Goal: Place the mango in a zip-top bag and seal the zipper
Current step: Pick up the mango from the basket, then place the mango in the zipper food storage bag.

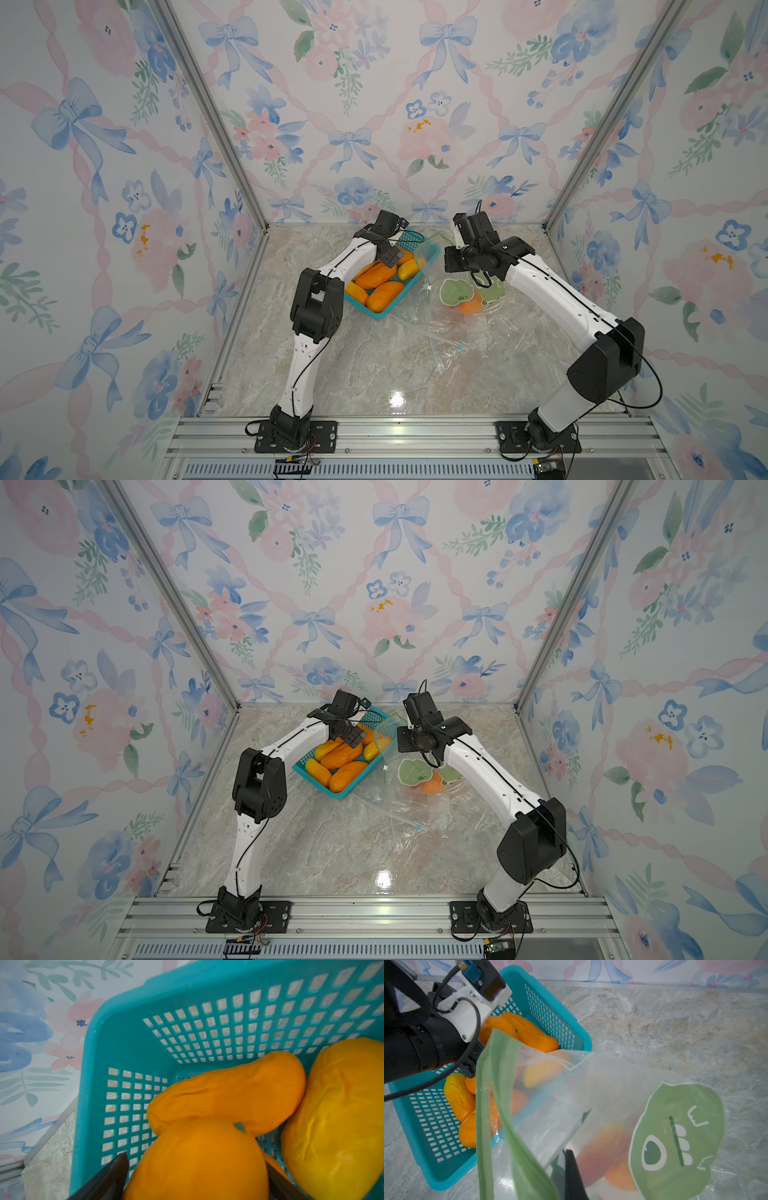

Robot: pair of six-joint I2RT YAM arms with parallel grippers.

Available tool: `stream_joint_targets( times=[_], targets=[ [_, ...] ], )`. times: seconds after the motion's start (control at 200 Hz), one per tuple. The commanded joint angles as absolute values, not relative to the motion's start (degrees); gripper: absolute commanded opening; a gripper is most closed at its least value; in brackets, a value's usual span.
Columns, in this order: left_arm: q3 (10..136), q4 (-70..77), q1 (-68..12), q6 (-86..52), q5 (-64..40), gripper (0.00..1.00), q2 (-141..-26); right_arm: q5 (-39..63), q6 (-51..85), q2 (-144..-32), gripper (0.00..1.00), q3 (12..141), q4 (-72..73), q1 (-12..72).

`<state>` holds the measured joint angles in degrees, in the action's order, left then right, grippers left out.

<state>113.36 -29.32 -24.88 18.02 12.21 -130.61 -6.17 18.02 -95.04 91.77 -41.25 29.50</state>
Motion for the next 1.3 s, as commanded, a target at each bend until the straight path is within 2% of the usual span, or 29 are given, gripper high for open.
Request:
stream_joint_targets(
  times=[0.0, 0.355, 0.535, 0.715, 0.935, 1.295],
  targets=[
    [114.9, -31.9, -24.2, 16.5, 11.3, 0.84, -132.3, -5.9, 18.7, -96.1, 0.05, 92.2, -40.4, 29.0],
    [117.4, -32.0, -23.5, 13.1, 10.9, 0.42, -128.7, -5.8, 19.0, -95.8, 0.05, 91.6, -39.9, 28.7],
    [117.6, -31.9, -22.4, 7.9, 7.1, 0.31, -125.1, -5.6, 19.9, -95.5, 0.05, 90.6, -39.1, 28.3],
    [117.8, -31.5, -21.9, 2.6, -0.5, 0.24, -121.0, -4.4, 21.0, -95.4, 0.05, 89.8, -38.3, 27.6],
    [114.7, -27.1, -21.9, -2.4, -4.0, 0.20, -115.2, -2.5, 22.2, -95.1, 0.05, 88.6, -36.8, 26.6],
    [90.7, -3.6, -24.0, -9.9, -7.4, 0.17, -96.4, 2.5, 24.8, -92.9, 0.05, 86.0, -33.3, 24.2]
  ],
)
